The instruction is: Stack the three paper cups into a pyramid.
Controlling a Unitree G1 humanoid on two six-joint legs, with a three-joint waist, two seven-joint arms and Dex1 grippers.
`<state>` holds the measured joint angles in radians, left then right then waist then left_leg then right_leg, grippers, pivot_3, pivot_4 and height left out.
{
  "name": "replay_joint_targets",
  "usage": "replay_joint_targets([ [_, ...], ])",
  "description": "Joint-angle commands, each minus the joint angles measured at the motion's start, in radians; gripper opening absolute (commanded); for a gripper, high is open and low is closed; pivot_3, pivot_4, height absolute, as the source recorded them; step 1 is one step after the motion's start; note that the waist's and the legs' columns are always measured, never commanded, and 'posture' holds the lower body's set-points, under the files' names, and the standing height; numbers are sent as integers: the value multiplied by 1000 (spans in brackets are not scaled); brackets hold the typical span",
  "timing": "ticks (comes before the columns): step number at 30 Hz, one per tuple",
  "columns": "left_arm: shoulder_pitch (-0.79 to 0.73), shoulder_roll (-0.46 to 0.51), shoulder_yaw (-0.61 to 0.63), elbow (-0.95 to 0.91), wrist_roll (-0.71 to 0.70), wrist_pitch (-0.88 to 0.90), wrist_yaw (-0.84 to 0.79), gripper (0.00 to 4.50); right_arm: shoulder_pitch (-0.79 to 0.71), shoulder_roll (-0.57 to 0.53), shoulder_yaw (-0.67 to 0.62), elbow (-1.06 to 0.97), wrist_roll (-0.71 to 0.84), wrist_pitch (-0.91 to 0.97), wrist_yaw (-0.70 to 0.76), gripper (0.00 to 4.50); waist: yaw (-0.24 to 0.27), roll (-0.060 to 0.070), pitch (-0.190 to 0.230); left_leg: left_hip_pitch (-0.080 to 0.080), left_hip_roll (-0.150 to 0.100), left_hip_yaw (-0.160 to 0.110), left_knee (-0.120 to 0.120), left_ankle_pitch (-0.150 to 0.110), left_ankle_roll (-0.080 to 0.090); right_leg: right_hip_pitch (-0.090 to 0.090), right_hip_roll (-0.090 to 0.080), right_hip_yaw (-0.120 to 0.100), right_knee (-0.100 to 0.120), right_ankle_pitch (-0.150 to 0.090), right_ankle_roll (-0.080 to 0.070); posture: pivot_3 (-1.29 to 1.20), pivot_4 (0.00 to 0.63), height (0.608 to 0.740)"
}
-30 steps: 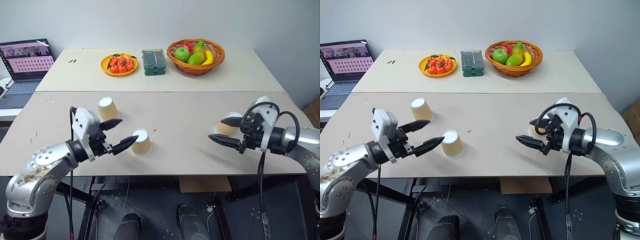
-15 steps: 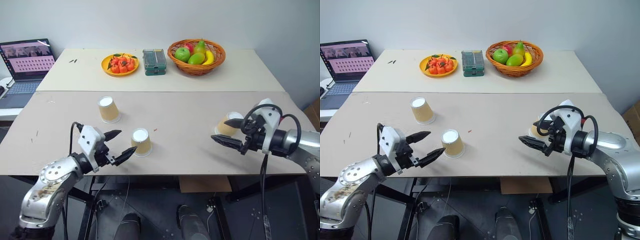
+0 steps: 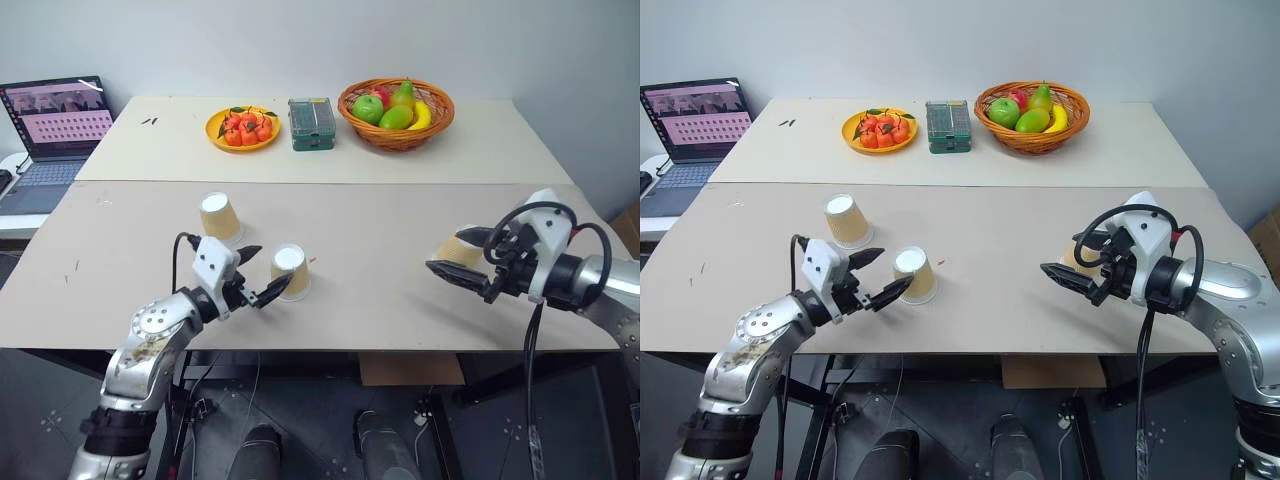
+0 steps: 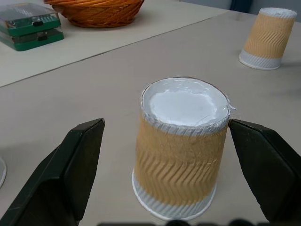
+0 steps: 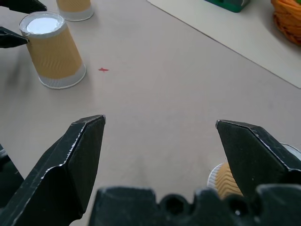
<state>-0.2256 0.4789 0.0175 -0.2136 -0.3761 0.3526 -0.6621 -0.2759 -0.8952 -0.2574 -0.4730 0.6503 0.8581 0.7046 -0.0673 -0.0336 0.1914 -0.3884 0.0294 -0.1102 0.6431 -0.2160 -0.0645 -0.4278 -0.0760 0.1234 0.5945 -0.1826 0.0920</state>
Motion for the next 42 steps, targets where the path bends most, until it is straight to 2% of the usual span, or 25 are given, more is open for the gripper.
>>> replay_joint_targets([
  [1,-15,-3,-4,3,7,-33,-21,4500,6,-3,-57,-38,15,5,-21,4434,0,0,0,0,0,0,0,0,0,0,0,0,0,0,0,0,150,740],
  [5,-23,-13,-9,28,6,-46,-38,4500,15,-5,-67,-51,21,9,-33,4434,1,0,0,0,0,0,0,0,0,0,0,0,0,0,0,0,150,740],
  [6,-26,-16,-9,33,6,-48,-40,3986,16,-5,-68,-54,23,11,-35,4500,2,0,0,0,0,0,0,0,0,0,0,0,0,0,0,0,150,740],
  [7,-28,-20,-10,38,6,-51,-44,3802,16,-5,-69,-57,24,12,-37,4500,2,0,0,0,0,0,0,0,0,0,0,0,0,0,0,0,150,740],
  [11,-54,-33,-14,69,17,-70,-51,2377,17,-6,-72,-57,21,13,-39,4500,2,0,0,1,0,0,0,0,0,0,0,0,0,0,0,0,150,740],
  [14,-74,-37,-16,89,35,-80,-47,1973,16,-6,-74,-56,21,14,-39,4500,1,0,0,0,0,0,0,0,0,0,0,0,0,0,0,0,150,740],
  [23,-214,-84,-24,170,41,-105,-50,1973,34,1,-91,-71,20,15,-53,4500,9,0,0,0,0,0,0,0,0,1,0,0,0,0,0,0,150,740],
  [30,-312,-113,-93,300,60,-145,-157,1973,40,24,-98,-95,28,20,-91,4500,16,0,0,0,0,0,0,0,0,1,0,0,0,0,0,0,150,740],
  [35,-435,-150,-98,515,47,-180,-249,1973,54,38,-112,-126,42,32,-119,4500,23,0,0,0,0,0,0,0,0,1,0,0,0,0,0,0,150,740],
  [42,-649,-236,-129,877,101,-318,-394,1973,82,50,-130,-158,51,34,-163,4500,25,0,0,-2,0,0,0,0,0,1,0,0,-1,0,1,0,150,740],
])
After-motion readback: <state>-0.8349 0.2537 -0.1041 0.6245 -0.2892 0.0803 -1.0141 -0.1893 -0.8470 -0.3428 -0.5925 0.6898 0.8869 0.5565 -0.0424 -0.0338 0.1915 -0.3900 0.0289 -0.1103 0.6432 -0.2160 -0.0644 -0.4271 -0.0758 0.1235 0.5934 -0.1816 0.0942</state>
